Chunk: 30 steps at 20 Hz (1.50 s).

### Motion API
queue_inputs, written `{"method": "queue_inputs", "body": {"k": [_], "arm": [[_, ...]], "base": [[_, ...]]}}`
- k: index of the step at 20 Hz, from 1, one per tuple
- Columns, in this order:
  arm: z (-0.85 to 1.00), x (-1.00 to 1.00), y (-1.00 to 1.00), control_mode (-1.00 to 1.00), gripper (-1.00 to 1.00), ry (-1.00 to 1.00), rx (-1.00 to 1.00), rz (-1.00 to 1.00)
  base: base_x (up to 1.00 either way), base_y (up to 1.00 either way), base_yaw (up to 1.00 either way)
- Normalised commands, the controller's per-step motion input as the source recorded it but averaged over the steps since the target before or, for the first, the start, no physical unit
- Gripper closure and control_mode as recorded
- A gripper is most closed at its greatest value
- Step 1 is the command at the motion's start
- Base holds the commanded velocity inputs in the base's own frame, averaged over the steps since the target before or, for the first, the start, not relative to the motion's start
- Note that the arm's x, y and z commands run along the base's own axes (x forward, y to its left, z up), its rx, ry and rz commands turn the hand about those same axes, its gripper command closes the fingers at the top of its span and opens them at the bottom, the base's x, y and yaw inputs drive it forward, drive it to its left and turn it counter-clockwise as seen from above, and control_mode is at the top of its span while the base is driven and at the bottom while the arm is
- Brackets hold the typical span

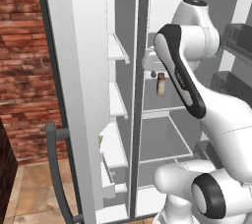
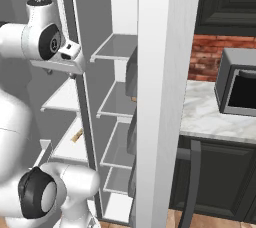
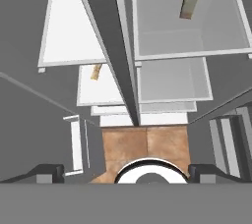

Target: There's a steak in the fridge that needs to be moved to the freezer for freezing. Pick up the steak from the fridge, place it on any shelf in the freezer, and close the fridge and freezer doors when done.

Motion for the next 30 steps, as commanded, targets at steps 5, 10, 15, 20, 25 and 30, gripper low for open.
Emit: {"method": "queue_inputs", "body": {"k": [5,10,15,20,25,30], "arm": [[-0.09,-0.52,-0.12,-1.00,-1.00,-0.14,-0.01,0.04],[0.00,-0.32,-0.11,-1.00,-1.00,-0.22,0.00,0.05],[0.00,-0.28,-0.13,-1.00,-1.00,-0.14,-0.02,0.00],[0.00,-0.34,-0.31,-1.00,-1.00,-0.05,0.00,0.00],[0.14,-0.32,-0.06,-1.00,-1.00,0.00,0.00,-0.08],[0.10,-0.50,-0.15,-1.00,-1.00,0.00,0.00,-0.12]], "base": [[0.00,0.00,0.00],[0.00,0.00,0.00],[0.00,0.00,0.00],[0.00,0.00,0.00],[0.00,0.00,0.00],[0.00,0.00,0.00]]}}
